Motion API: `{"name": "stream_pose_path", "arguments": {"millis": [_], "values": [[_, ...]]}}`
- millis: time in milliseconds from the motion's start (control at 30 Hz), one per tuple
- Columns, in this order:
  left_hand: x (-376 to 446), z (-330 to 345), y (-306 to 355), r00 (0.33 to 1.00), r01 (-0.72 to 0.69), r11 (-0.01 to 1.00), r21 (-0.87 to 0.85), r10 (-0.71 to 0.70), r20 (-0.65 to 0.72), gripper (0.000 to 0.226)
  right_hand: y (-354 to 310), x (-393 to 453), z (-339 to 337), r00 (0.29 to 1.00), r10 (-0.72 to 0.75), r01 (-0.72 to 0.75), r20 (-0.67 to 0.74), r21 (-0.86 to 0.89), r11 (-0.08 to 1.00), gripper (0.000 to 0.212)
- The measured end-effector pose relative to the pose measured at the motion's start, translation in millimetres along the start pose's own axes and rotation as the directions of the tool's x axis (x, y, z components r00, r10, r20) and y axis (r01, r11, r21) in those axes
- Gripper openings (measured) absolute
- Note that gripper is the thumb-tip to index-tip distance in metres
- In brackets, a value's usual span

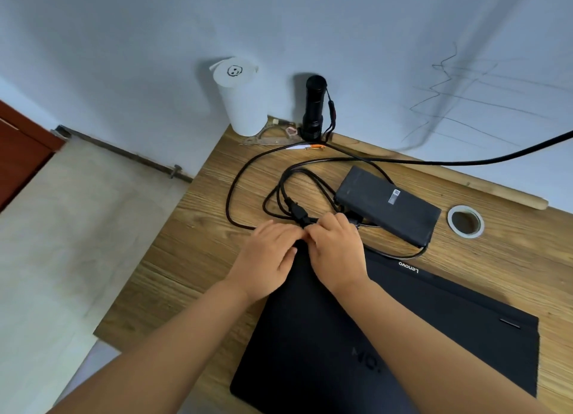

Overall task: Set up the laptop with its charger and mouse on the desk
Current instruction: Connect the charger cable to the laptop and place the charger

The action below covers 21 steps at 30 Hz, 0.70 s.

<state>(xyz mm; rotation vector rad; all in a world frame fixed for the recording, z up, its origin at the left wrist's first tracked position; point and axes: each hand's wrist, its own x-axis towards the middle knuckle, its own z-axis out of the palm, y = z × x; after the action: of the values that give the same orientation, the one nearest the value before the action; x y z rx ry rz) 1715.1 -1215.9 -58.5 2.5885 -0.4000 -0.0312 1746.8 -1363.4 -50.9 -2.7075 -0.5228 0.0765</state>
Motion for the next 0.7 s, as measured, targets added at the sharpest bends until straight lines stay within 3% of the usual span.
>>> {"name": "stream_pose_path", "arguments": {"millis": [133, 233, 367, 567, 700], "values": [[7.2, 2.3, -7.9, 0.999, 0.034, 0.998, 0.058, -0.032, -0.020, 0.029, 2.3, 3.7, 0.4, 1.000, 0.023, -0.023, -0.011, -0.007, 1.000, 0.025], [10.4, 1.6, -18.7, 0.997, 0.066, 0.998, 0.008, -0.066, 0.025, 0.023, -0.5, 7.4, -0.1, 0.993, 0.119, -0.120, 0.018, 0.115, 0.986, 0.027], [9.3, -9.4, -33.6, 0.996, 0.088, 0.996, -0.005, -0.088, 0.034, 0.021, 0.7, 20.6, -3.5, 0.978, 0.208, -0.202, -0.012, 0.181, 0.962, 0.026], [6.9, -25.4, -50.1, 0.998, 0.036, 0.990, 0.135, -0.043, 0.045, 0.038, -1.5, 25.4, -5.8, 0.994, 0.110, -0.110, 0.015, 0.256, 0.960, 0.016], [4.0, -33.9, -62.7, 0.988, 0.138, 0.989, 0.059, -0.142, 0.061, 0.044, 9.5, 14.2, -7.0, 0.989, 0.148, -0.149, 0.023, 0.239, 0.959, 0.013]]}}
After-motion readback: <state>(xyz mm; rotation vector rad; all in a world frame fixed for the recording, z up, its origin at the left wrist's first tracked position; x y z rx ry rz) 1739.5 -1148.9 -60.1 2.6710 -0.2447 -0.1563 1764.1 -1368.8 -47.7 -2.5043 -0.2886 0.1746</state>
